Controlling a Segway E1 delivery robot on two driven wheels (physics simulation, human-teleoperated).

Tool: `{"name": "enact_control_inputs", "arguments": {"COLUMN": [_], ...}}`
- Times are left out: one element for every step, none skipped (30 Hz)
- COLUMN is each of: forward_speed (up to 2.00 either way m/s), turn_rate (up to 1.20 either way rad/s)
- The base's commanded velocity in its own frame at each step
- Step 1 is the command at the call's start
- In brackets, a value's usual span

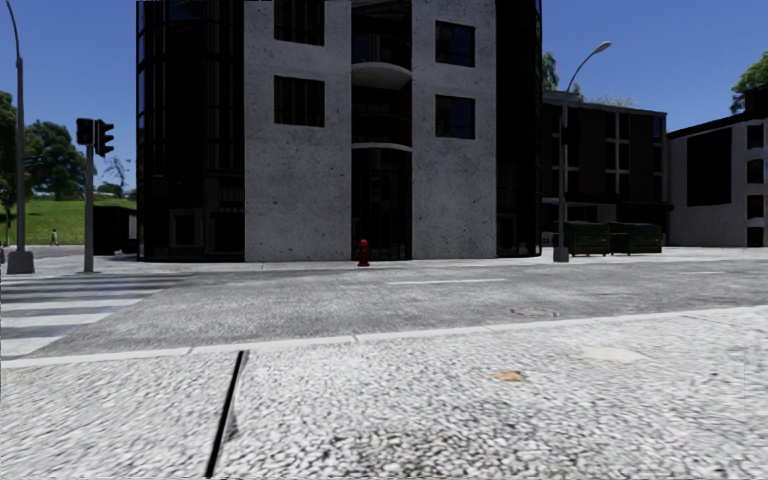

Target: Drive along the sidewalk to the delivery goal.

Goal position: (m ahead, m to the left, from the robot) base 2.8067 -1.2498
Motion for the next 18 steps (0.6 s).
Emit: {"name": "enact_control_inputs", "arguments": {"forward_speed": [0.57, 0.62, 0.68, 0.72, 0.72, 0.78, 0.8, 0.8, 0.83, 0.85, 0.88, 0.94, 0.98, 1.0, 1.0, 1.01, 1.02, 1.03], "turn_rate": [-1.2, -1.2, -1.15, 0.0, 0.0, 0.0, 0.0, 0.0, 0.0, 0.0, 0.0, 0.0, 0.0, 0.0, 0.0, 0.0, 0.0, 0.0]}}
